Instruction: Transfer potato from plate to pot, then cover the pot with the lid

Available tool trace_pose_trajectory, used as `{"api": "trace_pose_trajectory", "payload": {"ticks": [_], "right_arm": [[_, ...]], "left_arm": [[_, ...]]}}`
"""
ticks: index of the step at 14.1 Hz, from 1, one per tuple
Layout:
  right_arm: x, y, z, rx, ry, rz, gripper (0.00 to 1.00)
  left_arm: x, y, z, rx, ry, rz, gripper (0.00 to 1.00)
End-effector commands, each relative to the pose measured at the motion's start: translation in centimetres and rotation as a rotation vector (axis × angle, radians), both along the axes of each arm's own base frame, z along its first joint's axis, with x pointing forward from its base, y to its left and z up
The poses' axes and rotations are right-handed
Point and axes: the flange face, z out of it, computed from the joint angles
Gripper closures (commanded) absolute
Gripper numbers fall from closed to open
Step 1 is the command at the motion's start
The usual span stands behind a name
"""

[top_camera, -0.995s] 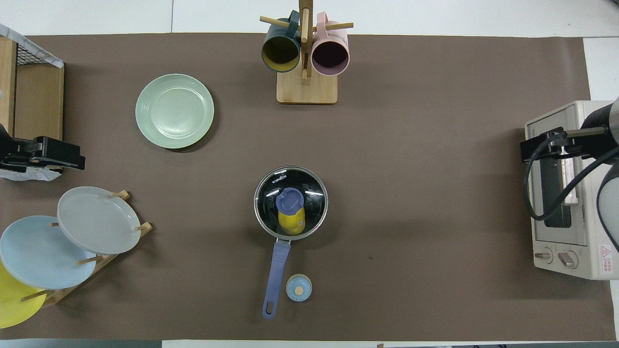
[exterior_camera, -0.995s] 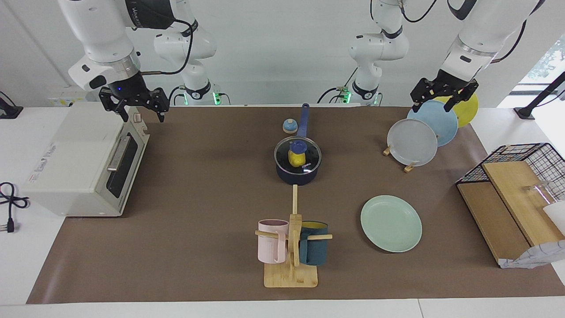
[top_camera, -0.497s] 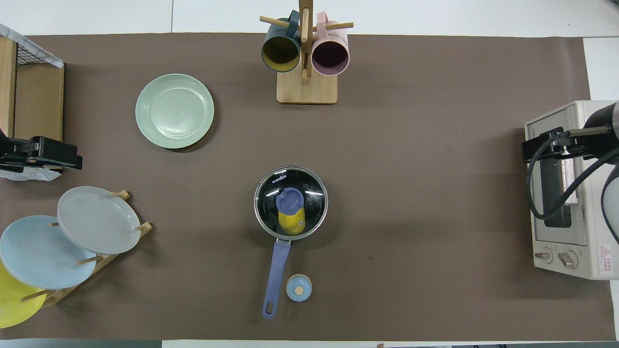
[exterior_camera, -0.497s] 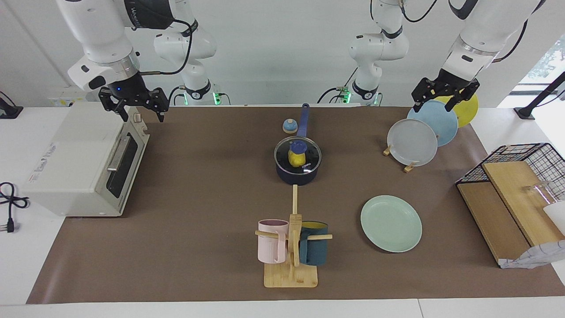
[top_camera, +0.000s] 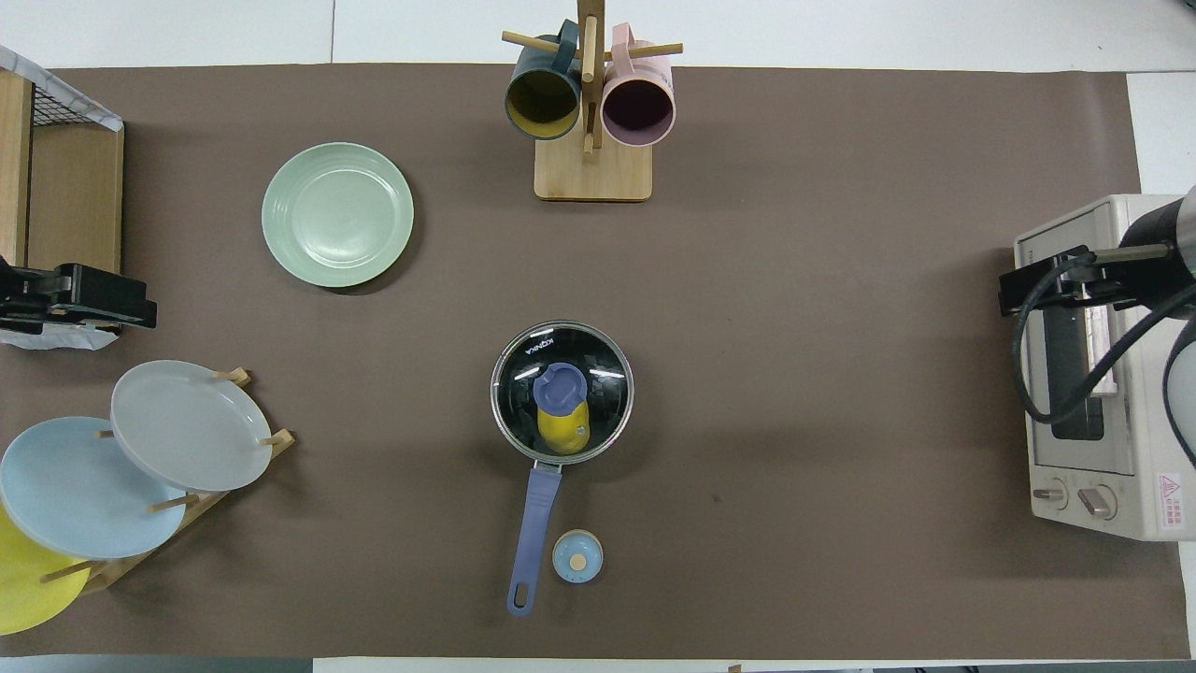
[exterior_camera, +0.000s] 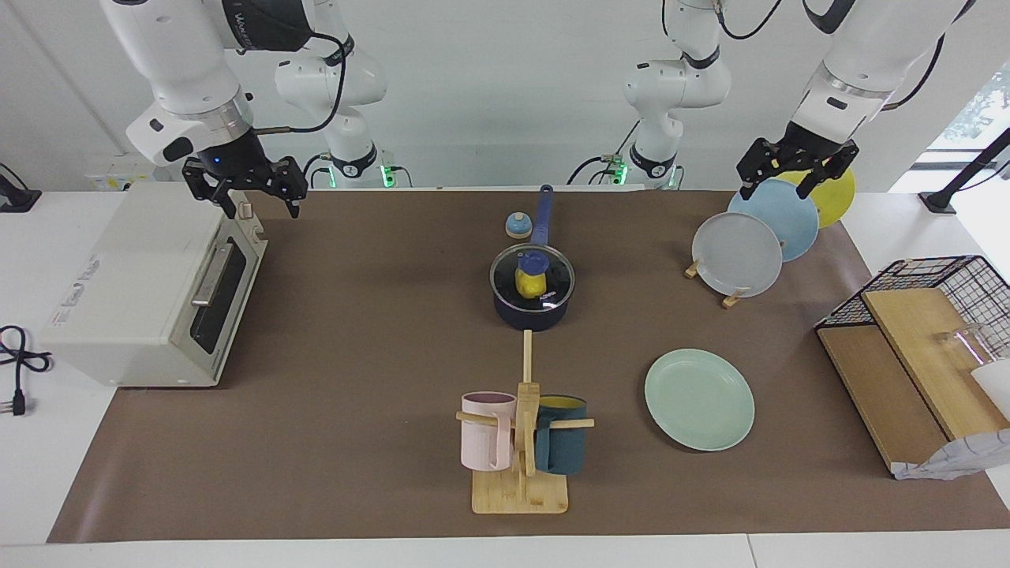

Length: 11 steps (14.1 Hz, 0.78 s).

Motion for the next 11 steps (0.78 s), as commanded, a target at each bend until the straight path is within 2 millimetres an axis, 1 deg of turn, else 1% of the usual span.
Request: {"api": "trace_pose_trajectory", "payload": {"ticks": [1, 11], "right_arm": [[0.09, -0.54, 0.18, 0.022, 0.01, 0.006, 0.0], [0.16, -0.79, 0.23, 0.007, 0.004, 0.007, 0.0]], "left_arm": [[-1.01, 0.06, 0.13, 0.016, 0.002, -0.003, 0.0], [-1.04, 0.06, 0.11, 0.017, 0.005, 0.0, 0.0]]}}
